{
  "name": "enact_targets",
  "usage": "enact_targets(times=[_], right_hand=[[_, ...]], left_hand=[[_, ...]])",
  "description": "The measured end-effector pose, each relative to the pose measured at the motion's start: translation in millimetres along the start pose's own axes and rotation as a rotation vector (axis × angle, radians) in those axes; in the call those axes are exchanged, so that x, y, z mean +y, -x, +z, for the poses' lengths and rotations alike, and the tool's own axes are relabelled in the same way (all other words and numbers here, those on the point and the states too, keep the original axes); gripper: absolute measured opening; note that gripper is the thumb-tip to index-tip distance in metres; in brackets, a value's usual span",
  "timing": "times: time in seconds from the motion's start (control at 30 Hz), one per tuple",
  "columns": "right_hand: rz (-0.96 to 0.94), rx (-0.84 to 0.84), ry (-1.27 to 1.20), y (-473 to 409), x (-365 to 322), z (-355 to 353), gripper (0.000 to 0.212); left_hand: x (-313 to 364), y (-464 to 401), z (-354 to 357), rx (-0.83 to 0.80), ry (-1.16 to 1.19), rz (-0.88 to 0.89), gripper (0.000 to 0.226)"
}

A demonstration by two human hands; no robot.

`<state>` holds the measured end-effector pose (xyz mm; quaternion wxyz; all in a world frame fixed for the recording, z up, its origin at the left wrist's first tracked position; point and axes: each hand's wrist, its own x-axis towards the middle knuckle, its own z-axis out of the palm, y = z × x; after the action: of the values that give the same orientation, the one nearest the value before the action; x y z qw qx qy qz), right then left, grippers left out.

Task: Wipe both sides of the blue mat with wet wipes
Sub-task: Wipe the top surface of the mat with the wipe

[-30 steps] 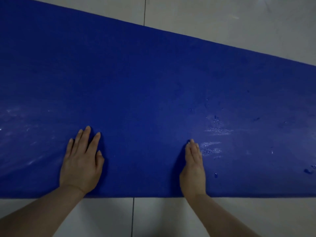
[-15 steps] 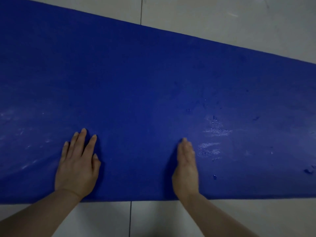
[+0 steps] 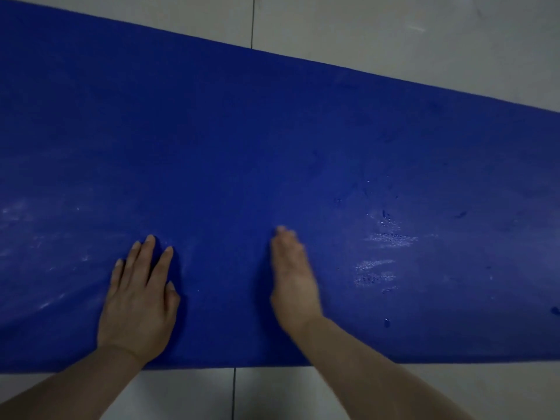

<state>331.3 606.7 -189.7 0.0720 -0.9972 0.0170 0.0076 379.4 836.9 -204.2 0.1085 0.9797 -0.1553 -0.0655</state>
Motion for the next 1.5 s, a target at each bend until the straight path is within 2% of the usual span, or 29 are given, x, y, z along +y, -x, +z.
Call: enact_targets(times=[0.07,0.1,0.2,0.23,0.3,0.33,0.4,0.53,0.57,0.6,0.63,0.67,0.73,0.77,0.8,0.87,1.03,1.13,1.2,1.27,1.33,1.4,1.5], right_hand=[[-0.143,-0.047,-0.077,-4.0,-15.9,10.4,0.076],[-0.146,-0.040,-0.079,-6.3,-11.7,9.7,0.078],[0.115,0.067,0.131,-6.5,42.5,-5.8,0.080],[0.213,0.018,0.180,-5.7,61.5,-11.4,0.077],[0.340,-0.083,0.123,-7.7,71.4,-13.3,0.072],[0.328,-0.095,0.095,-13.0,61.4,-11.1,0.069],[0.135,-0.132,0.165,-26.6,19.0,-4.5,0.067],[-0.169,-0.234,-0.065,-41.1,-61.1,-9.1,0.069],[-0.217,-0.293,-0.061,-39.9,-60.4,-14.9,0.068],[-0.235,-0.277,-0.018,-35.9,-48.2,-7.2,0.068],[-0.218,-0.181,0.090,-30.6,-28.3,3.6,0.067],[-0.138,-0.060,0.144,-26.6,-1.1,10.4,0.067],[0.223,0.097,0.197,-23.4,42.1,-7.1,0.063],[0.345,0.119,0.112,-17.6,59.8,-5.2,0.064],[0.447,0.053,-0.009,-15.0,70.1,-7.5,0.068],[0.509,-0.053,-0.109,-18.8,68.8,-13.6,0.074],[0.452,0.014,-0.148,-21.0,66.2,-5.9,0.075],[0.466,0.092,-0.221,-15.2,87.5,-5.4,0.073],[0.617,0.170,-0.266,-20.1,102.5,-10.1,0.074],[0.713,0.206,-0.289,-33.1,108.3,-8.7,0.074],[0.616,0.167,-0.238,-52.3,91.3,-4.8,0.072],[0.380,0.153,-0.242,-70.7,59.5,-3.3,0.074],[0.018,0.031,-0.208,-76.3,35.4,10.8,0.083]], left_hand=[[-0.3,-0.5,-1.8,-0.001,-0.008,-0.005,0.060],[-0.2,-0.7,-2.1,0.002,-0.013,-0.007,0.060],[1.4,-0.1,-0.3,0.019,-0.016,-0.003,0.060],[1.4,0.2,0.8,0.026,-0.022,-0.003,0.060],[0.6,-0.5,3.1,0.022,-0.031,0.003,0.060],[-0.1,-0.5,3.8,0.018,-0.036,0.004,0.060],[-1.2,-1.0,3.2,0.019,-0.033,0.008,0.061],[-2.9,-1.0,2.3,0.007,-0.014,0.004,0.060],[-3.6,-1.3,1.9,0.007,-0.008,0.004,0.060],[-3.8,-1.8,1.4,0.009,-0.005,0.003,0.061],[-3.8,-2.2,1.1,0.009,-0.003,0.000,0.061],[-3.1,-2.6,0.8,0.008,0.004,-0.004,0.061],[-1.8,-2.6,1.3,0.004,0.017,-0.008,0.062],[-1.6,-2.0,1.7,0.004,0.025,-0.007,0.062],[-0.9,-2.2,1.4,0.009,0.033,-0.006,0.061],[3.7,-6.8,-1.9,0.031,0.061,-0.023,0.057],[30.3,-53.0,-18.2,0.120,0.166,-0.011,0.035],[42.8,-82.7,-15.4,0.106,0.150,0.048,0.045],[44.7,-91.4,-5.8,0.083,0.068,0.079,0.044],[44.2,-93.2,2.4,0.053,0.013,0.080,0.052],[42.2,-92.8,6.6,0.047,-0.001,0.076,0.059],[41.2,-92.9,5.2,0.045,0.012,0.080,0.059],[40.1,-94.1,3.2,0.049,0.033,0.077,0.057]])
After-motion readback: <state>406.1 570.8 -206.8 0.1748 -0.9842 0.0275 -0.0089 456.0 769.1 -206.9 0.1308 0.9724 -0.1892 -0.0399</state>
